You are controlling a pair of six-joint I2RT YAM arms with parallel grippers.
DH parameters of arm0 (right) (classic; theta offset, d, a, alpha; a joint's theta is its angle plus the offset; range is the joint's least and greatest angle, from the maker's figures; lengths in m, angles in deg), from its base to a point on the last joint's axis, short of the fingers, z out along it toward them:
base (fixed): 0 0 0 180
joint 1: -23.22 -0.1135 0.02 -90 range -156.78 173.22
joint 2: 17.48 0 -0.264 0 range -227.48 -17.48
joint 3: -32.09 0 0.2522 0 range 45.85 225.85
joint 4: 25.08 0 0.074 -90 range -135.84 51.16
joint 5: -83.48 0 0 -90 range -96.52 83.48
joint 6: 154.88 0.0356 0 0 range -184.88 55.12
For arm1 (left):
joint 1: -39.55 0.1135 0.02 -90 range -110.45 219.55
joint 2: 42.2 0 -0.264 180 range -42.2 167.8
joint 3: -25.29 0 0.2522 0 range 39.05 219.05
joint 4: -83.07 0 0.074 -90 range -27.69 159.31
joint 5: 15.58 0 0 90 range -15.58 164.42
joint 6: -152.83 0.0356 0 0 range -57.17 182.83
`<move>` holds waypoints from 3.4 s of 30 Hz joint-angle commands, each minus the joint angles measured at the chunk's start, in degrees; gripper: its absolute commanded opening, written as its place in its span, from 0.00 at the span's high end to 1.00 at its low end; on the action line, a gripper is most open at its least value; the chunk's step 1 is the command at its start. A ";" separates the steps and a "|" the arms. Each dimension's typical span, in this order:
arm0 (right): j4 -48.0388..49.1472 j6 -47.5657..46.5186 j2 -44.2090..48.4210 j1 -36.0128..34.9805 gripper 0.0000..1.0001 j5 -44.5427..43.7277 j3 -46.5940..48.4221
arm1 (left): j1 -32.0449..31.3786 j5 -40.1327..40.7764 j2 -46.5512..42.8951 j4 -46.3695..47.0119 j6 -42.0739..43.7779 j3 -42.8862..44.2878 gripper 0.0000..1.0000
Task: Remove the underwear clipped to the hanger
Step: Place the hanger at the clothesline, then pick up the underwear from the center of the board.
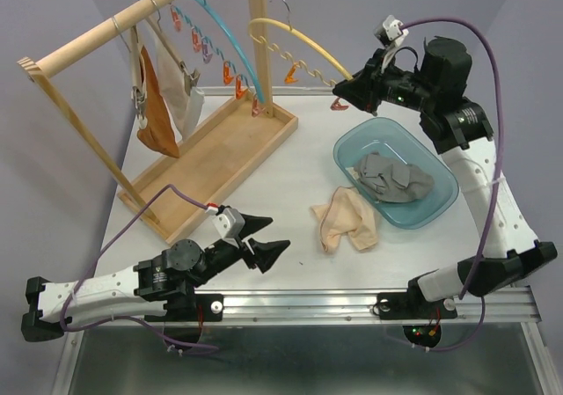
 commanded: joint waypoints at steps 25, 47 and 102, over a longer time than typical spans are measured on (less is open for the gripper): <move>20.07 12.95 -34.02 -5.76 1.00 -0.62 37.29 | -0.31 -1.52 -0.06 3.75 1.98 -0.79 0.18; 24.30 13.23 -42.55 -6.37 0.99 -4.05 40.99 | -0.31 -1.87 0.12 3.23 -0.04 -0.62 0.18; -6.29 -55.32 12.30 -6.46 0.00 -0.27 -56.04 | 37.13 -14.00 18.93 -18.84 3.30 17.58 0.09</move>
